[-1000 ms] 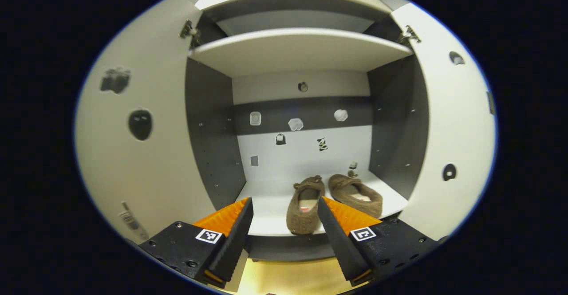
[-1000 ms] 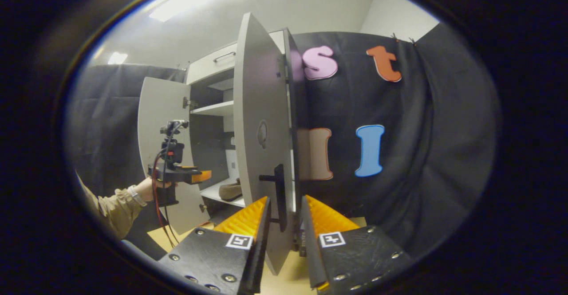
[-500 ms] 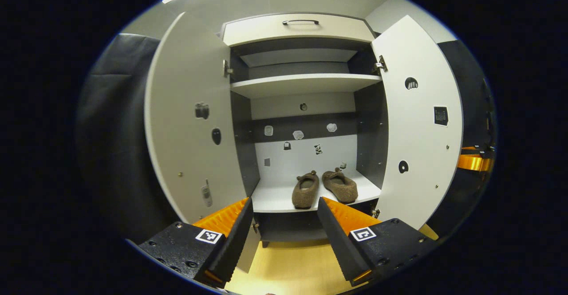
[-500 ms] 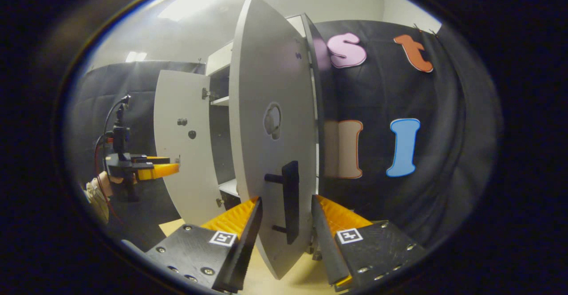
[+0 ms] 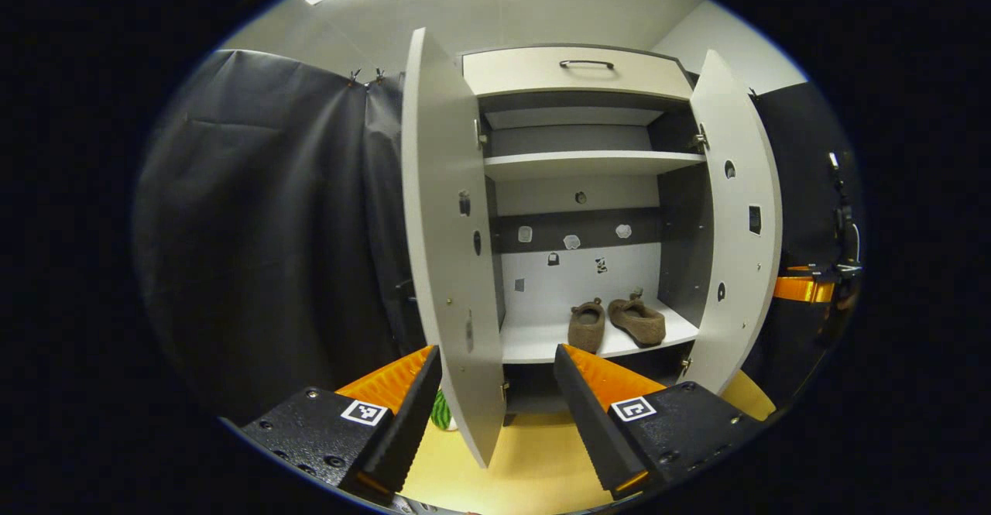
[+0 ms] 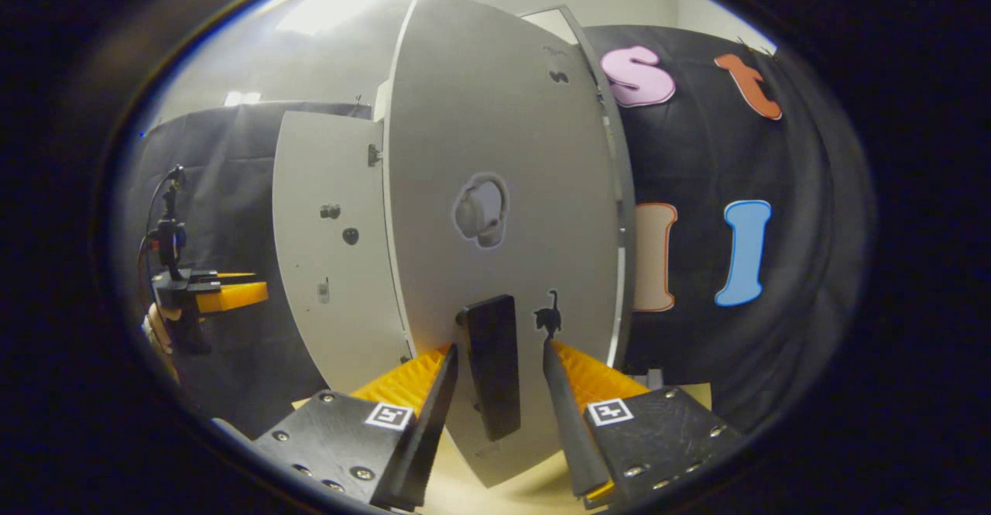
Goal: Grab one shoe with the right hand and put it into the shoe cabinet, grab the other shoe with the left hand and put it into the shoe cabinet; then close the right door with the right hand and the left door with the left hand.
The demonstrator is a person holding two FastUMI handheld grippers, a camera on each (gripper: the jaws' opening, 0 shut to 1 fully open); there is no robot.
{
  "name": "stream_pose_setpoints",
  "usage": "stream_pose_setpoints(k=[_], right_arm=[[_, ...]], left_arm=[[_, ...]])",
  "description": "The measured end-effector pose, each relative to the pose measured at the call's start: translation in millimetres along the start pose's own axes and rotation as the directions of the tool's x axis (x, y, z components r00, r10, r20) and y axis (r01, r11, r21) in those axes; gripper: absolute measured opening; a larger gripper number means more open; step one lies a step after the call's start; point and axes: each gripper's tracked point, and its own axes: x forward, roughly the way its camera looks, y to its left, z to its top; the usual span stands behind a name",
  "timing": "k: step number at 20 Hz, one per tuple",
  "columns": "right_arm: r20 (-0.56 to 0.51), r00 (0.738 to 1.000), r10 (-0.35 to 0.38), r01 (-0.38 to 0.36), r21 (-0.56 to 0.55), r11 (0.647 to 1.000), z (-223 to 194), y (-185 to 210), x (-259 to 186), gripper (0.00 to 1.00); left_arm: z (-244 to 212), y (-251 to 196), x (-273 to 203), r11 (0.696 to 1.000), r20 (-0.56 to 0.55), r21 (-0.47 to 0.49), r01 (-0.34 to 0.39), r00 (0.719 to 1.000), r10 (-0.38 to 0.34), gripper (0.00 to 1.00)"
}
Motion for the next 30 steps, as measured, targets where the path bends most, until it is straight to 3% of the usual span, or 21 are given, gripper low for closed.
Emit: stream_pose_setpoints(k=[9, 13, 14, 17, 18, 24, 25, 30], right_arm=[[0.009, 0.997, -0.077, 0.077, -0.004, 0.997, 5.6, 53.8, 90.4, 0.64], [0.024, 0.992, -0.125, 0.125, -0.002, 0.992, 9.1, 58.8, 120.0, 0.68], [0.026, 0.99, -0.137, 0.137, 0.001, 0.991, 9.9, 60.8, 117.1, 0.63], [0.022, 0.987, -0.161, 0.16, 0.03, 0.987, 10.9, 61.6, 129.2, 0.68], [0.022, 0.986, -0.168, 0.167, 0.037, 0.985, 11.1, 61.7, 135.9, 0.68], [0.024, 0.972, -0.235, 0.234, 0.039, 0.971, 10.7, 58.6, 164.0, 0.68], [0.025, 0.968, -0.249, 0.249, 0.027, 0.968, 10.7, 58.2, 167.6, 0.63], [0.035, 0.955, -0.295, 0.294, 0.024, 0.955, 9.6, 54.1, 180.6, 0.68]], left_arm=[[-15.6, 78.2, 19.4, 0.999, -0.001, -0.038, 0.007, 1.0, -0.007, 0.92], [-24.0, 104.0, 33.3, 0.998, 0.0, -0.053, 0.017, 1.0, -0.017, 0.87], [-26.7, 109.8, 36.3, 0.998, -0.002, -0.055, 0.025, 1.0, -0.025, 0.93], [-34.3, 118.4, 51.2, 0.997, -0.003, -0.066, 0.049, 0.999, -0.05, 0.89], [-36.5, 121.1, 53.9, 0.996, -0.003, -0.072, 0.06, 0.998, -0.061, 0.92], [-36.7, 109.1, 63.1, 0.978, 0.019, -0.069, 0.195, 0.981, -0.194, 0.85], [-37.1, 104.4, 69.4, 0.974, 0.017, -0.055, 0.219, 0.976, -0.218, 0.86], [-40.5, 94.6, 89.7, 0.954, 0.009, -0.032, 0.297, 0.955, -0.297, 0.85]])
